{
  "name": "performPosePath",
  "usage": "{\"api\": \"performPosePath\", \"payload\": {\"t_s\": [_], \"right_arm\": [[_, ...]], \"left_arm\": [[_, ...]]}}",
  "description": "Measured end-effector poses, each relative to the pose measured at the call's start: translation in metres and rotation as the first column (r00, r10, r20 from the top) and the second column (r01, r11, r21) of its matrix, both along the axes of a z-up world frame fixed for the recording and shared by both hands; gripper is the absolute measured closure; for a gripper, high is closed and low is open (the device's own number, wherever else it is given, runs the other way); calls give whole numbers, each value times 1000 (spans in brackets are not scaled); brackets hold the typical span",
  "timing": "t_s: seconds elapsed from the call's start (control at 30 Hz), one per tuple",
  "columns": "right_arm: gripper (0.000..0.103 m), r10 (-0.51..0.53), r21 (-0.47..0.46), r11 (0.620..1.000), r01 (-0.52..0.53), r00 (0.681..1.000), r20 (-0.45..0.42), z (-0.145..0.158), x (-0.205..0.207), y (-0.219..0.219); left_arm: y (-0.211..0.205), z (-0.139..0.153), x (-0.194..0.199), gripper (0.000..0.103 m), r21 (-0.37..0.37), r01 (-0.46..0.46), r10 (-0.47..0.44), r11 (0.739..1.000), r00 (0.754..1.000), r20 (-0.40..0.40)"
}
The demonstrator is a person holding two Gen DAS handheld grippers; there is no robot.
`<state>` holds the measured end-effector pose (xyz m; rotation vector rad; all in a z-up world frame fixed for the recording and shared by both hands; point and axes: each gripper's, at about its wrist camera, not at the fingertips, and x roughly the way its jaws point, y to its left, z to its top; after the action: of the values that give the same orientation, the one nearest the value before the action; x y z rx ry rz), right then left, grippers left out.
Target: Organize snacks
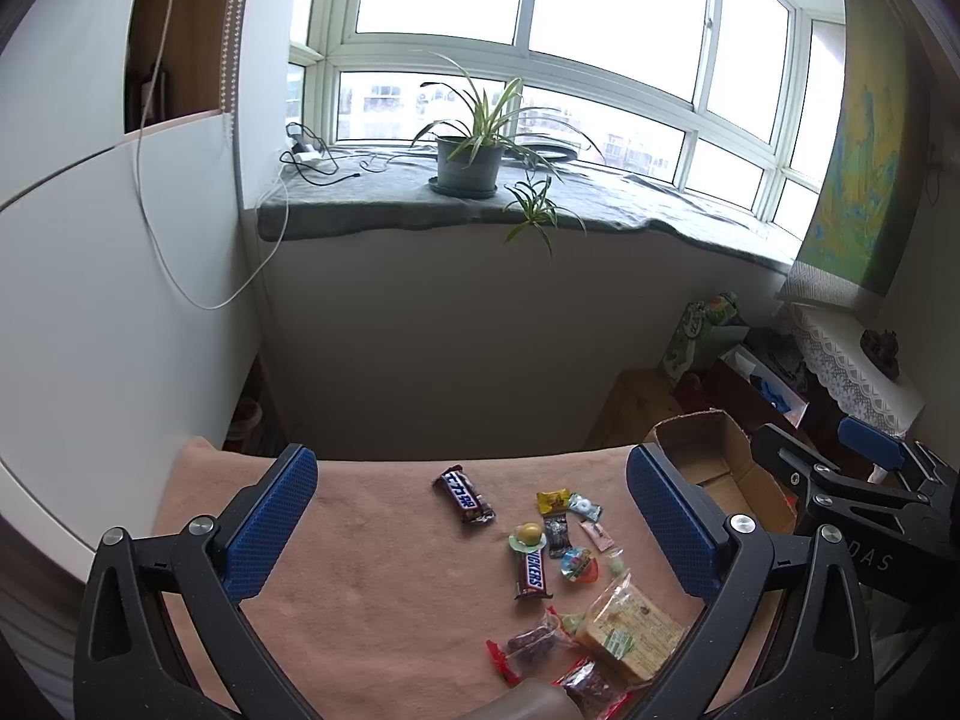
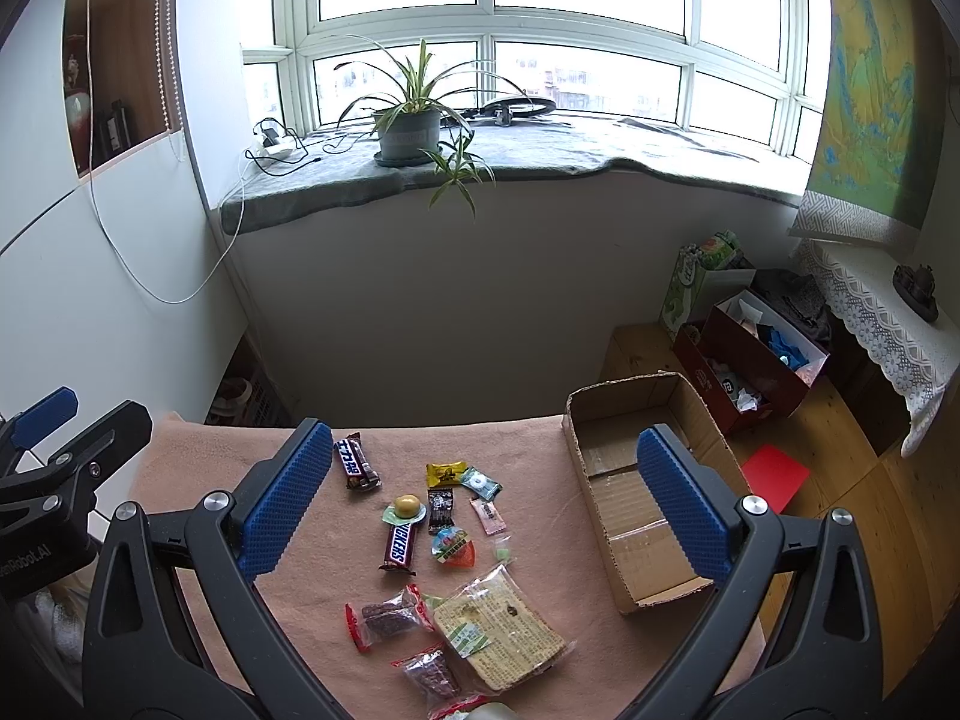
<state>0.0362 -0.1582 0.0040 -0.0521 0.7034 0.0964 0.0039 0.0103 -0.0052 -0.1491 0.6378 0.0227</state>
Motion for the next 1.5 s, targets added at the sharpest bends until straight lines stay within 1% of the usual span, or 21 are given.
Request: {"api": "performPosePath", "payload": {"t_s": [0.9, 1.1, 1.2, 1.33, 1.5], "right_arm": [[0, -2, 1, 1000, 2, 1000, -9, -7, 2, 1], [0, 6, -6, 1000, -6, 1000, -24, -21, 1, -1], [0, 1, -7, 1000, -2, 999, -34, -26, 0, -10], [0, -7, 38, 999, 9, 998, -69, -37, -1, -31], [0, -15, 52, 998, 20, 994, -109, -51, -5, -51]], "left_arm": [[0, -4, 1, 1, 5, 2, -2, 1000, 1000, -12], [-1, -9, 2, 1, 8, -2, 2, 1000, 1000, -27], [1, -14, 1, 1, 3, -4, 4, 1000, 999, -41], [4, -22, 0, 2, -4, -11, 11, 1000, 998, -65], [5, -30, 0, 6, -14, -6, 4, 1000, 995, -96]]}}
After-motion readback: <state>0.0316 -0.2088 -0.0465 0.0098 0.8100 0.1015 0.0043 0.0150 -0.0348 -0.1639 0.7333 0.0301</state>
